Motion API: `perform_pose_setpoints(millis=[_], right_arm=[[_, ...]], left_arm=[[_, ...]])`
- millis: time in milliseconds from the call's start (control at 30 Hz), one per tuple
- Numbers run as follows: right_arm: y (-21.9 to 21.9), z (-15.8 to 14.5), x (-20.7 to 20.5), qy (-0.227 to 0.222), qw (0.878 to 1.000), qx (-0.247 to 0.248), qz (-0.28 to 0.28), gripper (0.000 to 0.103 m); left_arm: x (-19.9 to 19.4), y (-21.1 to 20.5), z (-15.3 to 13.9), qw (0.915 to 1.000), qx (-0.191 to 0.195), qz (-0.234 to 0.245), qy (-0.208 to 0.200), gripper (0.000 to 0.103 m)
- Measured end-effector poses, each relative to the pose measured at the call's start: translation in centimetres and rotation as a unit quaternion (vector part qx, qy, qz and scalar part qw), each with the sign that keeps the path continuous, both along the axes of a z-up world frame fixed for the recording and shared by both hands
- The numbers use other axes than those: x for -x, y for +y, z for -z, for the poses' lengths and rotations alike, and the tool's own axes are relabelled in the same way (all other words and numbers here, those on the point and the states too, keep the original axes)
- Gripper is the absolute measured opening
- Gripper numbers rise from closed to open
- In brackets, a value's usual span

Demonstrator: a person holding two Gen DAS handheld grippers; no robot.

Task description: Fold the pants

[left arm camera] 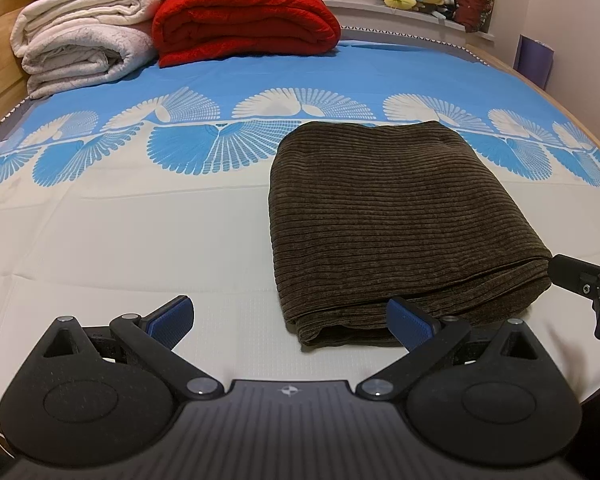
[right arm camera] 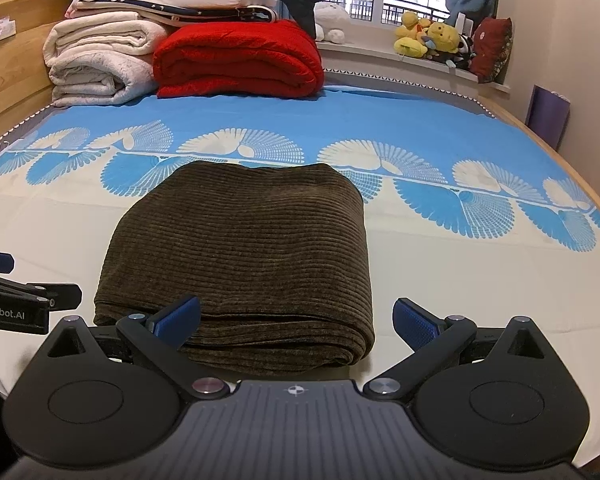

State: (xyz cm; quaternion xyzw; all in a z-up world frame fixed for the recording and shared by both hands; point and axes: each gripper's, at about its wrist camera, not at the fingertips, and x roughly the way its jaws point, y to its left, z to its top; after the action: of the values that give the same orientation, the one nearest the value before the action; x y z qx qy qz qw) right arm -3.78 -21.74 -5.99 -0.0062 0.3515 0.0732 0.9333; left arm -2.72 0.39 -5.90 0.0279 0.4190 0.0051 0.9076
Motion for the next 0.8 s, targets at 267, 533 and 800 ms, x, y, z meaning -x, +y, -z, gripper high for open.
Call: perform_pose_setpoints(millis=[267,533,800], right_arm=[[0.17,-0.09,0.09,-0.001,1.000,0.002,-0.002,0.102],[0.35,-0.07,0.12,-0.003,1.000,0.005,-0.005,0.102],[0.38,-0.06,0.12,-0.003,1.000,0.004,-0.005,0.102]], left_arm=[[0.03,0.10,0.02,1.0000,0.001,0.001,-0.001,0.103],[0.06,0.34,0.05,1.0000,0.002,0.003,-0.001,0.103],[0.11,0.52,0.11,1.0000,0.000,0.006,0.000,0.103]])
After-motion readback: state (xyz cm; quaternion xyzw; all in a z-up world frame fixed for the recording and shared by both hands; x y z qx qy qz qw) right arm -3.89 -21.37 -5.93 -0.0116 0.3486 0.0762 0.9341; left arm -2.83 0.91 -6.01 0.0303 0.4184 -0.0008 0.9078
